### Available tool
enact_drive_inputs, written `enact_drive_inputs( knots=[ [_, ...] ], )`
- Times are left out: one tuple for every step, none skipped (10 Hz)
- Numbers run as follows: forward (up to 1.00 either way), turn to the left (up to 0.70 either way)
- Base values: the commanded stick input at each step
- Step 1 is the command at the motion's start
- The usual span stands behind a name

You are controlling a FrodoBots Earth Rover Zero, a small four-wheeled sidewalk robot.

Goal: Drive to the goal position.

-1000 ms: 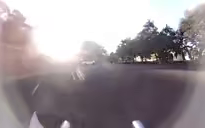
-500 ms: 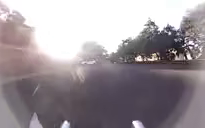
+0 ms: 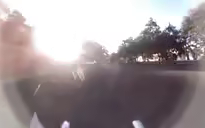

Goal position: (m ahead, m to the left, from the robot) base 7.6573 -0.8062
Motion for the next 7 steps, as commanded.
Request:
enact_drive_inputs(
  knots=[
    [0.5,0.0],
    [0.5,0.0],
    [0.5,0.0],
    [0.5,0.0],
    [0.5,0.0],
    [0.5,0.0],
    [0.5,0.0]
  ],
)
